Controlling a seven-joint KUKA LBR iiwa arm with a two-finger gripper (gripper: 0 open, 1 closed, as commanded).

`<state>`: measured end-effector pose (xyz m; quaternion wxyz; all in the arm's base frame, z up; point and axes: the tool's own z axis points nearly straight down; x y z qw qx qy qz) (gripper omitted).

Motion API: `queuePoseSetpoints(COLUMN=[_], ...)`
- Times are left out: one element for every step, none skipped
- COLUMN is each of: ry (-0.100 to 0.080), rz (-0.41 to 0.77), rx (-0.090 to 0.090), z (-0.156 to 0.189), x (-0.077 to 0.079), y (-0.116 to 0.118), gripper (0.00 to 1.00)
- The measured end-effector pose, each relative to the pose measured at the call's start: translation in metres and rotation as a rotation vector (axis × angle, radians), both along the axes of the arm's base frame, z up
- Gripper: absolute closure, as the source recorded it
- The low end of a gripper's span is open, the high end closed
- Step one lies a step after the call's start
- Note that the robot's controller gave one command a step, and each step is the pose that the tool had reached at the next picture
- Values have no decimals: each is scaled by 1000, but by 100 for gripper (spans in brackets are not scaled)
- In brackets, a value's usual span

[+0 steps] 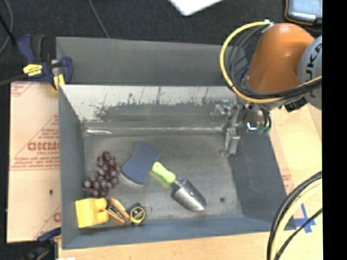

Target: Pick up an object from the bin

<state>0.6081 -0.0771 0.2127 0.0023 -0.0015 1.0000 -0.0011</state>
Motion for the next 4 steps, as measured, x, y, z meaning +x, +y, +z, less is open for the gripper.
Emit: queuePoseSetpoints(ry=[0, -9, -3, -13], rz=[0, 41, 58, 8], rx=[0, -3, 0, 5], z=[0, -34, -75, -115], x=[0, 2, 10, 31], y=[0, 18, 76, 89], gripper=[0, 0, 0, 0])
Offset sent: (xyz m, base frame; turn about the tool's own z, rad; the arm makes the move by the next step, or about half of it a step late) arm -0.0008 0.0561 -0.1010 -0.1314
